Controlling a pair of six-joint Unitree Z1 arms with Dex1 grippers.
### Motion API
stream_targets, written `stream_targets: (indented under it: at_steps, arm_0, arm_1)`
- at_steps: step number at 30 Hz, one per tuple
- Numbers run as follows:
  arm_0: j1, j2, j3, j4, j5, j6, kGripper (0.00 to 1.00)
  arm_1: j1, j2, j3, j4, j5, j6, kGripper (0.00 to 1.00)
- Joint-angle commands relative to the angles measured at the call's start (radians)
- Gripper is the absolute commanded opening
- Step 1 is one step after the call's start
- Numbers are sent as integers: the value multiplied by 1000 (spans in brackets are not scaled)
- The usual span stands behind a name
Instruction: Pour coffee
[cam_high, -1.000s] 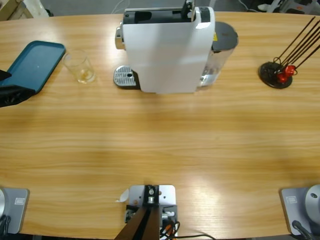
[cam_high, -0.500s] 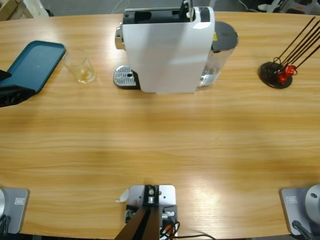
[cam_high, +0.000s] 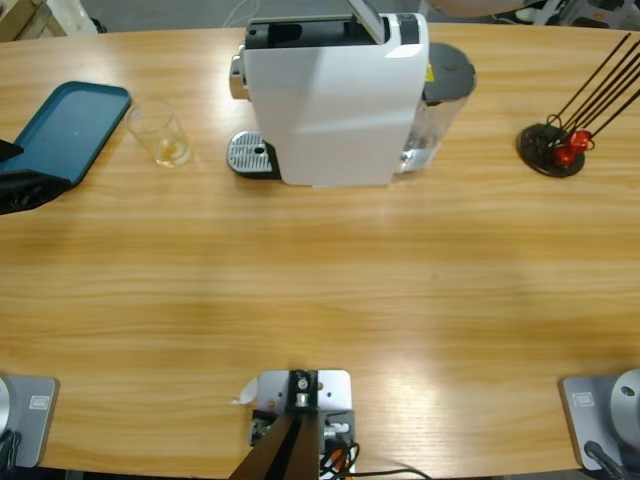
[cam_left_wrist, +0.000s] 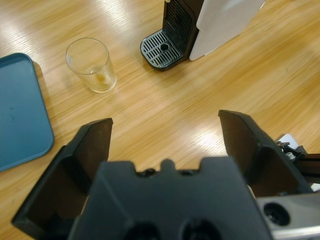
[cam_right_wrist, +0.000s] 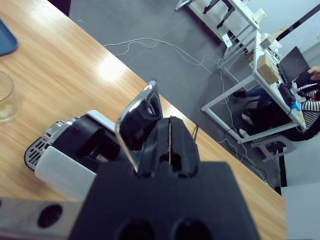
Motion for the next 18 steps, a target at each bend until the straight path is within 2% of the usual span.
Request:
stream_targets:
  at_steps: [1, 18]
  arm_0:
    - [-8, 16, 19, -3, -12, 12, 913]
    - [-8, 11, 20, 3, -18, 9, 913]
  arm_1:
    - [42, 138, 40, 11, 49, 42, 0]
    - [42, 224, 41, -25, 91, 100, 0]
